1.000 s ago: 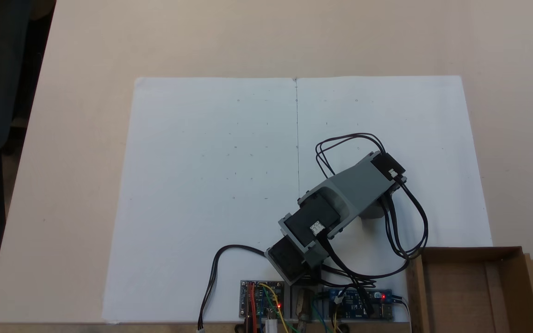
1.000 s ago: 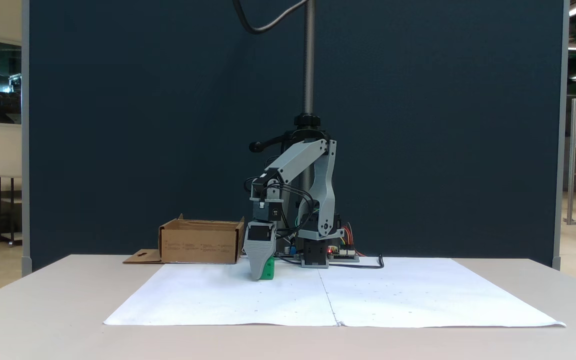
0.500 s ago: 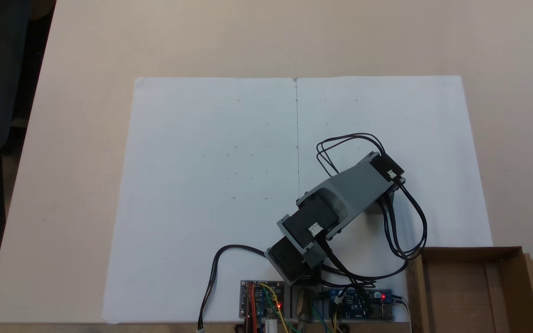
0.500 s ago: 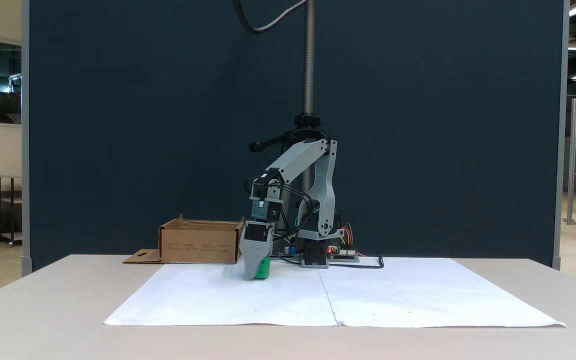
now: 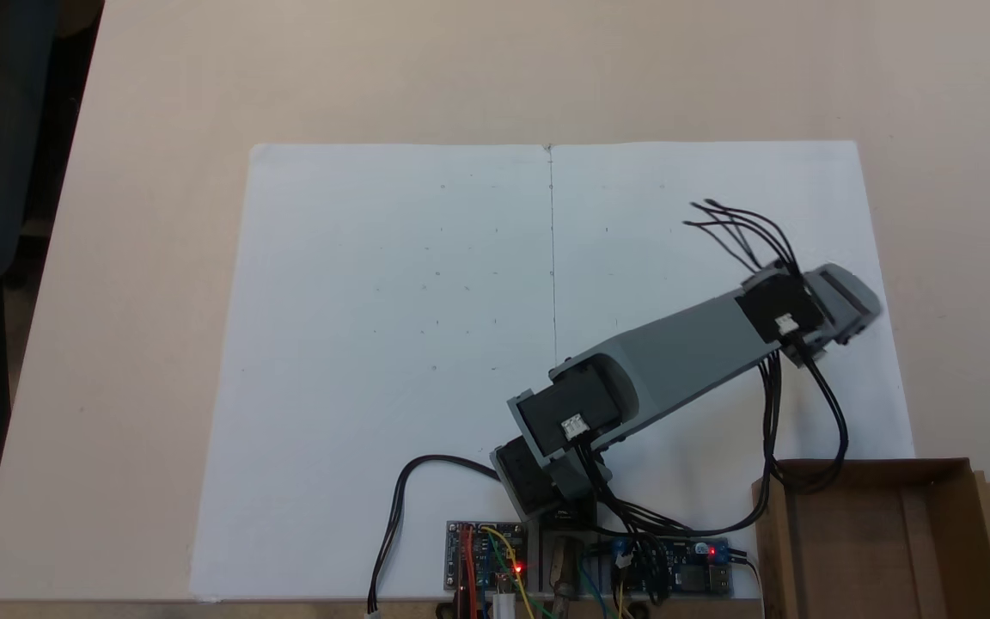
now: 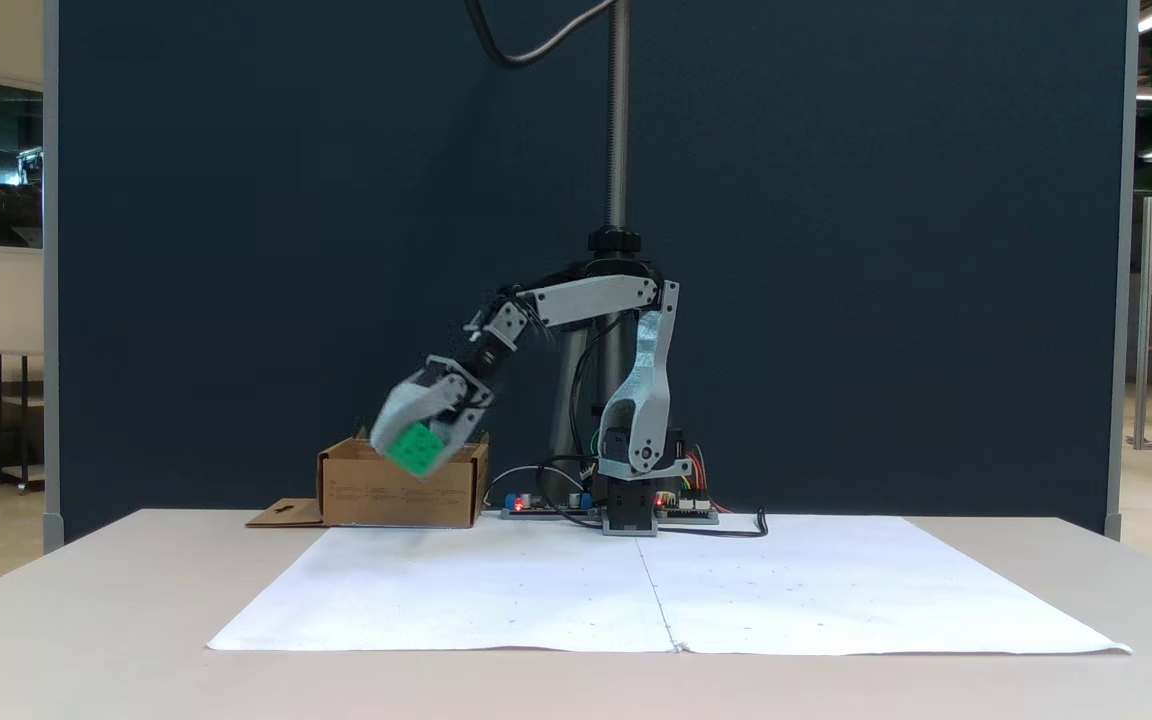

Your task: Grasp a green dice and put it in the bin.

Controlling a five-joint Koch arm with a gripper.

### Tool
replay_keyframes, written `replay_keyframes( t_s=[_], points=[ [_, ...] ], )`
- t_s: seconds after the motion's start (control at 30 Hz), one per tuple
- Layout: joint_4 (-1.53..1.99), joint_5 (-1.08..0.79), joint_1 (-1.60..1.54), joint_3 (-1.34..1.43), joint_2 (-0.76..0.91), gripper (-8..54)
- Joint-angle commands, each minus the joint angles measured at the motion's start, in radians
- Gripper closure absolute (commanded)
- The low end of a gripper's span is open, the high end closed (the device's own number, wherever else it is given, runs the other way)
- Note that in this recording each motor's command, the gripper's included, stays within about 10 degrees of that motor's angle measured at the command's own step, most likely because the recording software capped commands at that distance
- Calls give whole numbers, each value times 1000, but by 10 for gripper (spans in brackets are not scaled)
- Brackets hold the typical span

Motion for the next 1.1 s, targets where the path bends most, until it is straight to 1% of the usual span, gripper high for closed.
replay_keyframes(
  t_s=[0.0, 0.13, 0.37, 0.6, 0.93, 0.97, 1.07],
  points=[
    [-8, 107, 77, -97, 35, 338],
    [-9, 123, 196, -156, 32, 338],
    [-9, 121, 433, -253, -26, 338],
    [-2, 114, 617, -268, -72, 338],
    [163, 3, 687, -265, -124, 338],
    [238, -26, 687, -258, -124, 338],
    [247, -29, 687, -239, -123, 338]
  ],
)
